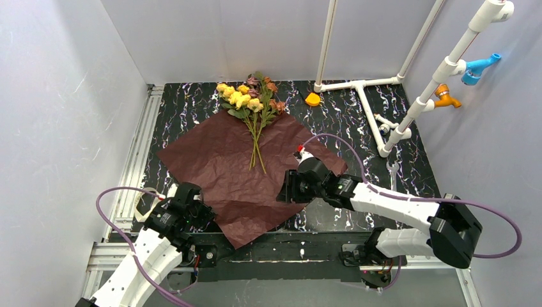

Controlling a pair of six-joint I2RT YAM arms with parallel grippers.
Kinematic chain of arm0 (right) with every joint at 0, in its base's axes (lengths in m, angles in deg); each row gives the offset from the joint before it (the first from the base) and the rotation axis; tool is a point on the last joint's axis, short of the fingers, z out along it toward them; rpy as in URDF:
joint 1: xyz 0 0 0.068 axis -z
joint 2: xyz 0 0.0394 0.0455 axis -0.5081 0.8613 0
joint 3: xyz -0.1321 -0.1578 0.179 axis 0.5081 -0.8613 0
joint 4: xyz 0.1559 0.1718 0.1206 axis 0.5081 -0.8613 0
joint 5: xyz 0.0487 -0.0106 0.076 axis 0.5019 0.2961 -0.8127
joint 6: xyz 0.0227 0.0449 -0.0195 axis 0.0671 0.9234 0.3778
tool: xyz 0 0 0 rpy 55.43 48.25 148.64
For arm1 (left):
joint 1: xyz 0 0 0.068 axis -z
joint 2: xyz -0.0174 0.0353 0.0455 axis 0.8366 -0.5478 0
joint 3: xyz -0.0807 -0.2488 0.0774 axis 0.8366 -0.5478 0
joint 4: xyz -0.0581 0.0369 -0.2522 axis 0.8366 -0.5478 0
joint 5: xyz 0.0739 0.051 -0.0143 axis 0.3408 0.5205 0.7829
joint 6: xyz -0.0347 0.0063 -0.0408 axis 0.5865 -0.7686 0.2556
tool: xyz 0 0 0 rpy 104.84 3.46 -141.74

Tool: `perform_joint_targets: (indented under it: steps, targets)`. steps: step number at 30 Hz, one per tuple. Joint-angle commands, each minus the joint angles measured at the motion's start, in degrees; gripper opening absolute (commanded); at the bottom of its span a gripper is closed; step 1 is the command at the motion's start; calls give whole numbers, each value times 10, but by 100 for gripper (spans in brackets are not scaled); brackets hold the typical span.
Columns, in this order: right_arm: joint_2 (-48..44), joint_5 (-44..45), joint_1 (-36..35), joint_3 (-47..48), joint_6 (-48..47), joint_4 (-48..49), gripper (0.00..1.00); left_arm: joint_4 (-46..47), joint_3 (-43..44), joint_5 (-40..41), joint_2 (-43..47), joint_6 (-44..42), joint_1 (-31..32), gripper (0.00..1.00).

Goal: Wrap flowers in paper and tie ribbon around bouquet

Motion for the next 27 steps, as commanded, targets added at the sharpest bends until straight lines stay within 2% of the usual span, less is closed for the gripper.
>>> perform_joint_targets:
  steps: [1,3,6,11,17,20,23,26,27]
  targets:
    - [27,22,-2,9,4,48,49,-20,30,-2,-15,6,3,0]
    - [59,14,-2,23,-11,49,38,-18,34,-2,-20,4,3,0]
    - [109,-2,-2,28,-23,60,28,-17,36,-5,-27,4,3,0]
    - [153,-7,-1,11,-29,51,25,-16,37,-5,-24,11,3,0]
    - [148,40,2,4,-42,11,24,-21,41,-2,-23,20,3,0]
    - [129,64,4,24,-61,-24,29,-23,45,4,-18,31,3,0]
    - [108,83,4,56,-92,-71,41,-21,52,10,-20,49,3,0]
    - [75,100,4,80,-111,-101,67,-10,63,14,-38,57,3,0]
    - [67,107,4,87,-111,-108,72,-3,67,13,-47,57,3,0]
